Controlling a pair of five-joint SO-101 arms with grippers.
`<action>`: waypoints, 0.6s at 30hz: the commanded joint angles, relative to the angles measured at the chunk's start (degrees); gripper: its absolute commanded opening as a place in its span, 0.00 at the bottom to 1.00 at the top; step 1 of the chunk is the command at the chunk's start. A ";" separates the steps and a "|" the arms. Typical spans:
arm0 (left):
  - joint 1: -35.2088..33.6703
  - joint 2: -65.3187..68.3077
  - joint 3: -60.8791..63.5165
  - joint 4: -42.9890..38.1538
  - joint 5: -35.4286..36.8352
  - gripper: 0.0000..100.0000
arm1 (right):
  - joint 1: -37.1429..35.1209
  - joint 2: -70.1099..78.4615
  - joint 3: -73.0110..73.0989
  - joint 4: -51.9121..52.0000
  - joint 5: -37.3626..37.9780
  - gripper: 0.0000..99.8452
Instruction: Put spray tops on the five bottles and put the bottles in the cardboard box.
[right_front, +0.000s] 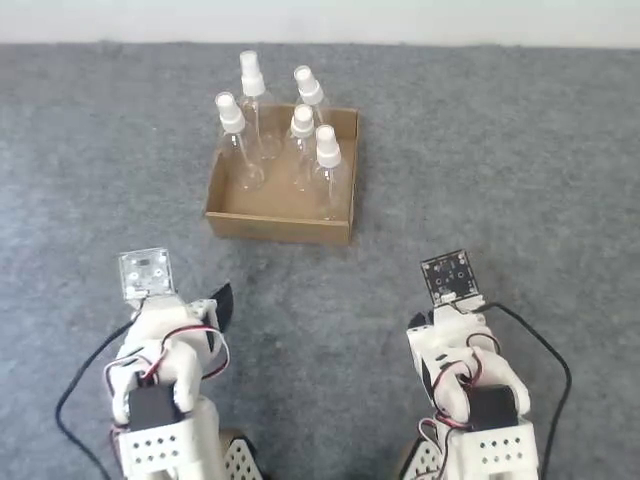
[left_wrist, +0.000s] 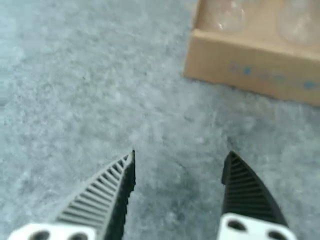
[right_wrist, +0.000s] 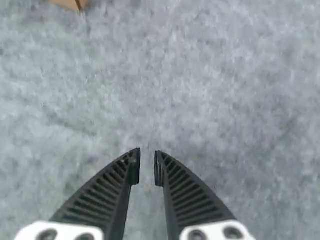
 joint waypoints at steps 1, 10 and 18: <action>0.62 -0.70 -0.75 0.70 -1.05 0.24 | 0.92 -1.19 1.23 3.21 -0.26 0.02; 0.79 -0.70 -0.75 0.62 -1.41 0.01 | 1.01 -1.19 1.23 7.60 -0.62 0.02; 0.35 -0.70 -0.75 5.19 -1.41 0.01 | 0.92 -1.19 1.23 7.60 -0.62 0.02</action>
